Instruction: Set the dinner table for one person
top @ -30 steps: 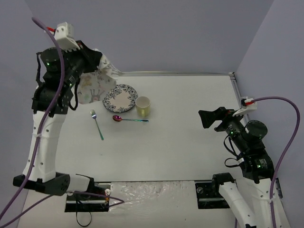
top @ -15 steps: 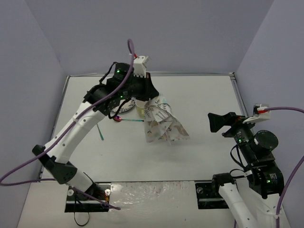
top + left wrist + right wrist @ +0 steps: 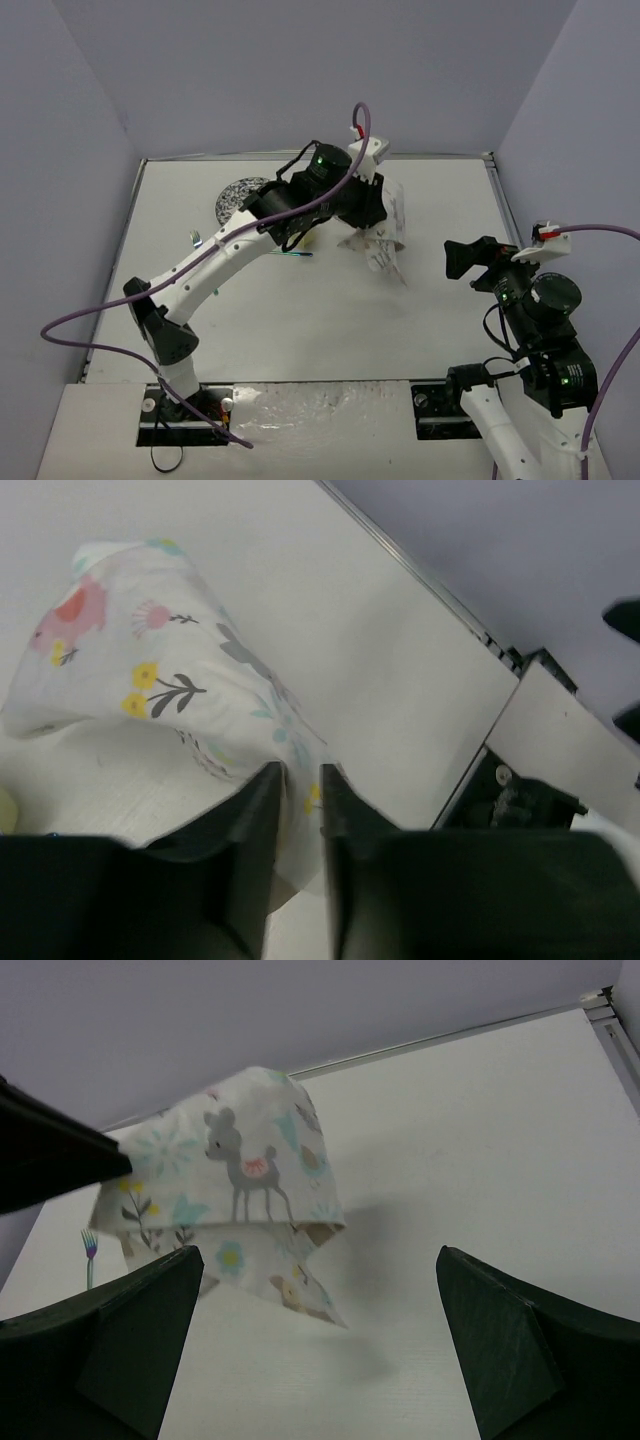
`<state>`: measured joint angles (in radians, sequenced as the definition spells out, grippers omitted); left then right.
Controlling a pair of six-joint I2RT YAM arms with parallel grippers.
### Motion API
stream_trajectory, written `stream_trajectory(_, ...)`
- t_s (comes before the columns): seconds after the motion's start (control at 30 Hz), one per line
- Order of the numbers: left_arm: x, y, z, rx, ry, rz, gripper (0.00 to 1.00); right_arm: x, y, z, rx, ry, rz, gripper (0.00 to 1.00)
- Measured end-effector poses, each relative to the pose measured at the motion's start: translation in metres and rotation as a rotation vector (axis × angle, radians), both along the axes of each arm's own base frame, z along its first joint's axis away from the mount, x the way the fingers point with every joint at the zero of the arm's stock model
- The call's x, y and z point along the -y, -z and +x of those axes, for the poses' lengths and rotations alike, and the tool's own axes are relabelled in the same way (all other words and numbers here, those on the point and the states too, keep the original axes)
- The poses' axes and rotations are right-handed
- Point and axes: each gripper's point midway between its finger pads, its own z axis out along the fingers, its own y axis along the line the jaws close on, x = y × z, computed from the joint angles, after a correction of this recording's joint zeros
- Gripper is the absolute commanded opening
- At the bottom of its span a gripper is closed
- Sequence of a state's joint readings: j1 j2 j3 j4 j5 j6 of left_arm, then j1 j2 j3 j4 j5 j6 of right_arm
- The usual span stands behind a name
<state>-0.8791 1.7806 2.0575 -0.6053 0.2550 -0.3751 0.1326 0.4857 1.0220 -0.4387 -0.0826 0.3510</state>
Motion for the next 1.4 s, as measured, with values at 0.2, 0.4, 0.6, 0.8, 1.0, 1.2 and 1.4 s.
stream_trajectory(0.2,-0.005,0.076,-0.053,-0.069,0.055,0.125,0.65,0.000,0.018,0.004,-0.044,0.002,-0.002,1.00)
stream_trajectory(0.4,-0.049,0.172,-0.054,-0.147,-0.055,0.353,0.66,0.000,0.066,0.019,-0.190,0.030,0.006,1.00)
stream_trajectory(0.6,-0.082,0.191,-0.057,-0.139,-0.145,0.380,0.66,0.000,0.159,0.037,-0.492,0.076,-0.001,1.00)
stream_trajectory(0.8,-0.064,0.212,-0.060,-0.228,-0.199,0.232,0.66,0.006,0.189,0.039,-0.586,0.134,-0.003,1.00)
stream_trajectory(1.0,-0.059,0.295,-0.067,-0.394,-0.267,0.279,0.64,0.009,0.181,0.042,-0.545,0.155,0.008,1.00)
stream_trajectory(1.2,-0.044,0.315,-0.058,-0.416,-0.292,0.251,0.59,0.009,0.178,0.042,-0.530,0.158,0.017,1.00)
stream_trajectory(1.4,-0.026,0.319,-0.045,-0.400,-0.293,0.217,0.50,0.009,0.174,0.041,-0.516,0.159,0.022,1.00)
